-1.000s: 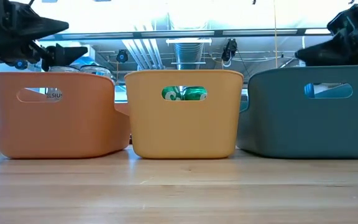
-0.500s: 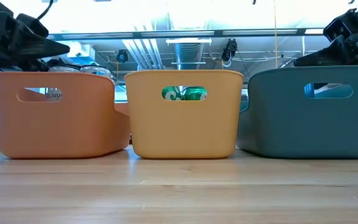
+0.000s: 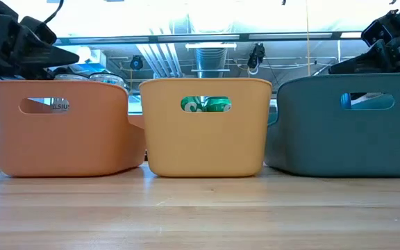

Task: Sort soda cans
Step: Return to Home Position

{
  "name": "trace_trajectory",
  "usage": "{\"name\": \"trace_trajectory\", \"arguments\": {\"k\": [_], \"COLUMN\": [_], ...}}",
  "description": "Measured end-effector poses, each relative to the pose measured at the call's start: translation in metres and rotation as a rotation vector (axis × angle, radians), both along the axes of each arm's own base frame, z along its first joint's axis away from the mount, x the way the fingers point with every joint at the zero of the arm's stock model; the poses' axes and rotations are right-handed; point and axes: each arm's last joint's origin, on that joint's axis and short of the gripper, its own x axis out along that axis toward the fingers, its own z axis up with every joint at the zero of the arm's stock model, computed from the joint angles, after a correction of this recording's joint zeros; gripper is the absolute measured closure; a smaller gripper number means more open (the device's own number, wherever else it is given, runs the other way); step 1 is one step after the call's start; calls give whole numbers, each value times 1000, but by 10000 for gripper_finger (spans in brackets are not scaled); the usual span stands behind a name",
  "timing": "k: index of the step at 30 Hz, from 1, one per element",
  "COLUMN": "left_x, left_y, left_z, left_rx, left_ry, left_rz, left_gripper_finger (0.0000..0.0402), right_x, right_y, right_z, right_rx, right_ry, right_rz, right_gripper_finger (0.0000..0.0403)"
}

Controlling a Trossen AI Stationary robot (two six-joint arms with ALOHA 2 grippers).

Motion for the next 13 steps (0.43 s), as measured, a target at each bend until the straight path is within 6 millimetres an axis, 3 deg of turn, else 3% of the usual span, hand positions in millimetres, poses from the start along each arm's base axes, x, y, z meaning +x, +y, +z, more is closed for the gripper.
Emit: {"name": "trace_trajectory", "arguments": {"k": [13], "left_x": [2], "left_y": [0], "left_z": [-2], "left_rx": [-1], "left_ry": [26], "left_rz": [0], "left_gripper_finger": [15], "right_x": [0], "right_y": [0], "right_z": [0], "right_rx": [0], "right_ry": [0], "right_rz": [0], "right_gripper_finger": [390]}}
